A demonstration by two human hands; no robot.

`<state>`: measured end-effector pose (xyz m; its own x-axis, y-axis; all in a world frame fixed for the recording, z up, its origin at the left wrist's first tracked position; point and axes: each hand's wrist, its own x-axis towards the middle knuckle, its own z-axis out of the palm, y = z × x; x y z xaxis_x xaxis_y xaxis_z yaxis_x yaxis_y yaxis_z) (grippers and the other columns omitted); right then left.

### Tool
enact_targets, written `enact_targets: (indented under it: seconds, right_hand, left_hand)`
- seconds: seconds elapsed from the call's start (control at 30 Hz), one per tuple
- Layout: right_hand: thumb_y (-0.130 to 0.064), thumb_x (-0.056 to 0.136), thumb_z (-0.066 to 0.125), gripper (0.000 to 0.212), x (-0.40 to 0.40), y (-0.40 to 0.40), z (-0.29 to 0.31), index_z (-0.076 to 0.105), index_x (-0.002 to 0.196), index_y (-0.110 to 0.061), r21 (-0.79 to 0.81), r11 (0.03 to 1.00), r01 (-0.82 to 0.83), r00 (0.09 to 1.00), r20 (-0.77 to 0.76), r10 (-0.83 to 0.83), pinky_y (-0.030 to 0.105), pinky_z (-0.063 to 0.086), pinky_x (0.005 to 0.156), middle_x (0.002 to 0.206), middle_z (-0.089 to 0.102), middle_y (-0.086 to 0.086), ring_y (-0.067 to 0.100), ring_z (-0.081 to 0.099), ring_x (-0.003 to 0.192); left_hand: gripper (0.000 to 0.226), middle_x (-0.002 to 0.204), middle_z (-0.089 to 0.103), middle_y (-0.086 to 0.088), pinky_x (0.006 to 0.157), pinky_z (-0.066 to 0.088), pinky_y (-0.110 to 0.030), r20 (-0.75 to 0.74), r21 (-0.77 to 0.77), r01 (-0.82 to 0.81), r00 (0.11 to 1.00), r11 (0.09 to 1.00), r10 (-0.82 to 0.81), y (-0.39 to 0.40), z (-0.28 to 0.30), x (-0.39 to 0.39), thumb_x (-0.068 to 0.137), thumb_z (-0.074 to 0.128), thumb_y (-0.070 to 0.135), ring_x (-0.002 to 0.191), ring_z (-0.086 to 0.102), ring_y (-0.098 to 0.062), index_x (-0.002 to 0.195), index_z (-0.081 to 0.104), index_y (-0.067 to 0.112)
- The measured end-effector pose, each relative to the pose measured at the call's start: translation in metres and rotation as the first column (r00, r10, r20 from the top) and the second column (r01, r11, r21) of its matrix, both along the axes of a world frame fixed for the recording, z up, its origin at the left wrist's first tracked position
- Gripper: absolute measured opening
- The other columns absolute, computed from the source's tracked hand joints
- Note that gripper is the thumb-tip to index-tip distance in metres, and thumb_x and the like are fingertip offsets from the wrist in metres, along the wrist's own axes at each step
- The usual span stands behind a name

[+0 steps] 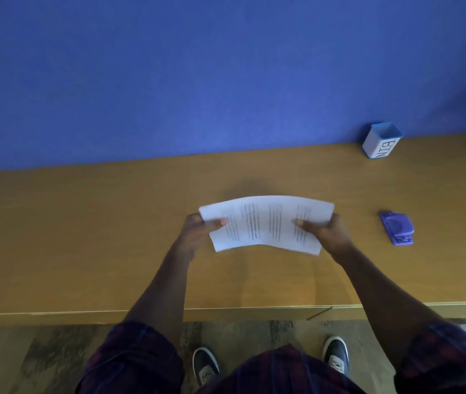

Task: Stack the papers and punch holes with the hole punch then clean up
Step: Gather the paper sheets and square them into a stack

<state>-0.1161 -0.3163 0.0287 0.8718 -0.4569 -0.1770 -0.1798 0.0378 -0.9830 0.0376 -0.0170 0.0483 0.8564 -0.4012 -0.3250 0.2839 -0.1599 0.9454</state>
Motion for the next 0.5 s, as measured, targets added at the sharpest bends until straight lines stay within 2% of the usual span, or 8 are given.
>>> enact_targets:
  seconds: [0.07,0.1,0.2,0.27,0.4,0.5]
  right_hand:
    - [-0.018,0.081,0.083,0.021,-0.005,-0.001,-0.01,0.076,0.099,-0.013,-0.034,0.999,0.025,0.997,-0.072,-0.028,0.048,0.061,0.083,0.101,0.078,0.007,0.025,0.075,0.094]
    - [-0.019,0.081,0.083,0.02,-0.005,-0.001,-0.011,0.076,0.099,-0.015,-0.029,0.999,0.042,0.997,-0.069,-0.044,0.047,0.061,0.084,0.1,0.078,0.005,0.024,0.075,0.094]
    - [-0.026,0.081,0.083,0.019,-0.004,-0.003,-0.003,0.077,0.099,-0.023,-0.023,0.998,0.059,0.997,0.046,-0.058,0.035,0.061,0.08,0.1,0.079,0.0,0.018,0.075,0.094]
    - [-0.025,0.083,0.082,0.017,-0.003,-0.003,0.0,0.077,0.099,-0.022,-0.027,0.998,0.05,0.996,0.075,-0.048,0.031,0.061,0.077,0.099,0.079,-0.001,0.015,0.075,0.093]
    - [-0.016,0.085,0.079,0.012,-0.008,-0.001,-0.009,0.077,0.097,-0.013,-0.143,0.99,-0.006,0.997,-0.08,-0.005,0.035,0.057,0.075,0.096,0.078,0.005,0.013,0.072,0.085]
    - [-0.013,0.085,0.078,0.013,-0.012,0.0,-0.003,0.079,0.087,-0.026,-0.095,0.994,0.049,0.998,0.033,-0.046,0.017,0.056,0.068,0.093,0.079,-0.005,0.006,0.074,0.083]
  left_hand:
    - [0.012,0.093,0.081,0.007,0.068,0.059,-0.022,-0.007,0.118,0.028,1.0,0.993,-0.027,-0.001,-0.009,-0.007,0.082,0.083,0.012,0.091,0.076,-0.016,0.088,0.08,0.022]
    - [0.011,0.092,0.081,0.006,0.067,0.06,-0.022,-0.009,0.128,0.018,1.0,0.992,-0.017,-0.001,-0.01,-0.008,0.082,0.082,0.012,0.09,0.076,-0.018,0.085,0.081,0.022]
    - [0.006,0.101,0.08,-0.002,0.076,0.062,-0.036,-0.024,0.046,-0.024,0.999,0.999,0.025,0.003,-0.004,0.001,0.084,0.081,0.016,0.096,0.077,-0.025,0.089,0.083,0.019]
    - [0.01,0.106,0.079,-0.006,0.084,0.059,-0.043,-0.045,-0.001,-0.042,0.998,0.999,0.042,0.007,-0.002,0.003,0.085,0.08,0.016,0.1,0.076,-0.028,0.094,0.082,0.016]
    - [0.012,0.093,0.08,0.004,0.081,0.062,-0.039,-0.039,0.14,-0.052,0.998,0.989,0.058,0.006,-0.013,-0.007,0.084,0.08,0.009,0.102,0.075,-0.028,0.09,0.079,0.019]
    - [0.012,0.099,0.08,-0.001,0.085,0.06,-0.044,-0.022,0.071,-0.083,0.996,0.994,0.085,0.006,-0.012,-0.009,0.083,0.082,0.012,0.105,0.074,-0.031,0.094,0.08,0.015]
